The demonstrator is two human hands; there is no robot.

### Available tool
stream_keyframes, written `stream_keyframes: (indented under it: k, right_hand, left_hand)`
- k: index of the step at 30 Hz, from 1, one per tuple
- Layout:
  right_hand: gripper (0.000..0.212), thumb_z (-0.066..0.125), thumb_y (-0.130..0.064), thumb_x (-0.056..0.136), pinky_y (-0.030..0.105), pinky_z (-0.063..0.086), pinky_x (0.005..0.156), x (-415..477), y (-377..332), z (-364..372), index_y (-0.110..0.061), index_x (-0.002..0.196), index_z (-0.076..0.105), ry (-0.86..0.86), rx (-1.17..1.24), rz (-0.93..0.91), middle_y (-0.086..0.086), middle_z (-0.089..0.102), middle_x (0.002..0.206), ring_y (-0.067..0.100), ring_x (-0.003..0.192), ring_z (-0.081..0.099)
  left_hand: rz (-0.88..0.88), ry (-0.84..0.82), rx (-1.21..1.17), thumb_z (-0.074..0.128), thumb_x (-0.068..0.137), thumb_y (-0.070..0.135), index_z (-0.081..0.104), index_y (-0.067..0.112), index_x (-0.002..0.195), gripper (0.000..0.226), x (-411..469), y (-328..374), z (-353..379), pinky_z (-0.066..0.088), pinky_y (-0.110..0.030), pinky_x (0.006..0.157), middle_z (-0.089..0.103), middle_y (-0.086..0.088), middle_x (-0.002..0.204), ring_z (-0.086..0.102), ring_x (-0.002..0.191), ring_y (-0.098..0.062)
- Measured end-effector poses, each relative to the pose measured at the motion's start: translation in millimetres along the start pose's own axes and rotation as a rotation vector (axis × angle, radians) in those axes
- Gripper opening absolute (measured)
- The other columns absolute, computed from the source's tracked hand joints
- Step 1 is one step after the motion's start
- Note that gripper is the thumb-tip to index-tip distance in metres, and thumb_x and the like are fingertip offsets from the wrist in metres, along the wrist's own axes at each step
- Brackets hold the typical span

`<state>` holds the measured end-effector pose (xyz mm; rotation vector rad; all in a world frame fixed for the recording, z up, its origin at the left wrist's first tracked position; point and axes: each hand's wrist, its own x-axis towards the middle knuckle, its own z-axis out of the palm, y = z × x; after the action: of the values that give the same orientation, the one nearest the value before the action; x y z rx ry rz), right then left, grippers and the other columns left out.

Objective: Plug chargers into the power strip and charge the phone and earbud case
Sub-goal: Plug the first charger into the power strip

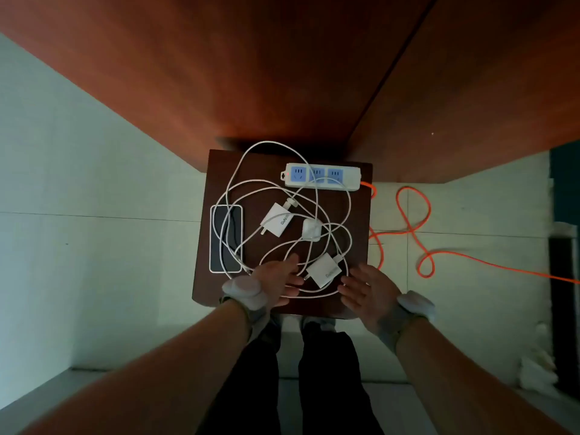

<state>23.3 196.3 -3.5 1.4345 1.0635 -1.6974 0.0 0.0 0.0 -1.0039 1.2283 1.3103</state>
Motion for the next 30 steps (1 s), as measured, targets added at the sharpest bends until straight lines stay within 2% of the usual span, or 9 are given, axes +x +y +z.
stream_keyframes:
  k: [3,6,9,12,15,20,25,27,30]
  right_hand:
    - [0.045,0.040,-0.030,0.097,0.044,0.030,0.112,13.0,2.0,0.6,-0.007,0.136,0.041,0.014,-0.013,0.017,0.016,0.046,0.139,0.035,0.131,0.042]
    - [0.044,0.038,-0.028,0.098,0.044,0.029,0.111,22.6,6.6,3.1,-0.008,0.137,0.040,0.006,0.015,0.019,0.014,0.042,0.144,0.035,0.132,0.041]
    - [0.046,0.038,-0.028,0.098,0.042,0.029,0.108,32.1,7.8,7.1,-0.011,0.140,0.037,0.009,0.032,0.005,0.012,0.044,0.138,0.033,0.128,0.043]
    - [0.037,0.037,-0.029,0.099,0.041,0.030,0.107,39.6,8.5,8.1,-0.016,0.132,0.045,0.000,0.043,0.015,0.010,0.043,0.135,0.032,0.129,0.042]
    - [0.040,0.038,-0.028,0.098,0.040,0.031,0.104,47.5,9.2,4.0,-0.014,0.136,0.041,-0.002,0.053,0.017,0.007,0.045,0.126,0.032,0.129,0.042]
    - [0.045,0.032,-0.029,0.100,0.042,0.028,0.108,62.1,12.6,-5.5,-0.012,0.141,0.036,-0.008,0.088,0.019,0.010,0.048,0.130,0.033,0.132,0.040]
    - [0.039,0.036,-0.024,0.099,0.042,0.029,0.106,67.4,11.8,-7.4,-0.011,0.135,0.042,-0.012,0.079,0.018,0.009,0.051,0.125,0.032,0.128,0.044]
    - [0.037,0.040,-0.022,0.098,0.041,0.030,0.105,66.7,10.4,-4.4,-0.010,0.132,0.045,-0.016,0.069,0.016,0.009,0.053,0.124,0.032,0.126,0.045]
    - [0.030,0.045,-0.020,0.095,0.040,0.031,0.105,64.0,10.2,-1.1,-0.010,0.123,0.051,-0.018,0.054,0.005,0.010,0.056,0.123,0.030,0.115,0.050]
  left_hand:
    - [0.111,-0.008,0.080,0.038,0.097,0.011,0.051,-0.006,0.122,0.033,14.5,2.6,16.9,0.047,-0.015,0.050,0.060,-0.011,0.095,0.063,0.061,-0.012]
    - [0.288,0.198,0.207,0.051,0.088,-0.003,0.061,0.003,0.104,0.020,27.2,-11.5,39.9,0.052,-0.024,0.075,0.061,-0.010,0.100,0.062,0.090,-0.023]
    - [0.375,0.301,0.543,0.056,0.083,0.006,0.059,0.015,0.118,0.036,38.9,-11.6,56.8,0.046,-0.033,0.100,0.062,-0.002,0.121,0.058,0.114,-0.022]
    - [0.299,0.379,0.805,0.048,0.092,0.020,0.049,0.021,0.132,0.040,43.8,-5.1,65.5,0.036,-0.027,0.104,0.052,-0.001,0.136,0.047,0.126,-0.020]
    - [0.413,0.387,1.028,0.054,0.083,0.028,0.042,0.033,0.134,0.053,47.6,-9.0,67.1,0.041,-0.037,0.100,0.048,0.004,0.134,0.043,0.124,-0.025]
    - [0.444,0.334,1.185,0.060,0.078,0.029,0.033,0.027,0.139,0.067,60.6,-14.0,61.7,0.042,-0.041,0.096,0.038,0.000,0.138,0.039,0.123,-0.029]
    - [0.455,0.381,1.292,0.056,0.081,0.031,0.033,0.024,0.139,0.063,70.1,-13.7,62.5,0.040,-0.040,0.096,0.040,-0.002,0.137,0.040,0.122,-0.029]
    - [0.544,0.491,1.354,0.061,0.077,0.036,0.043,0.023,0.133,0.060,73.3,-18.2,63.3,0.044,-0.040,0.089,0.050,-0.003,0.126,0.050,0.112,-0.028]
    - [0.594,0.642,1.387,0.076,0.046,0.046,0.067,0.022,0.103,0.063,77.0,-24.2,65.1,0.052,-0.035,0.061,0.065,0.000,0.090,0.063,0.077,-0.023]
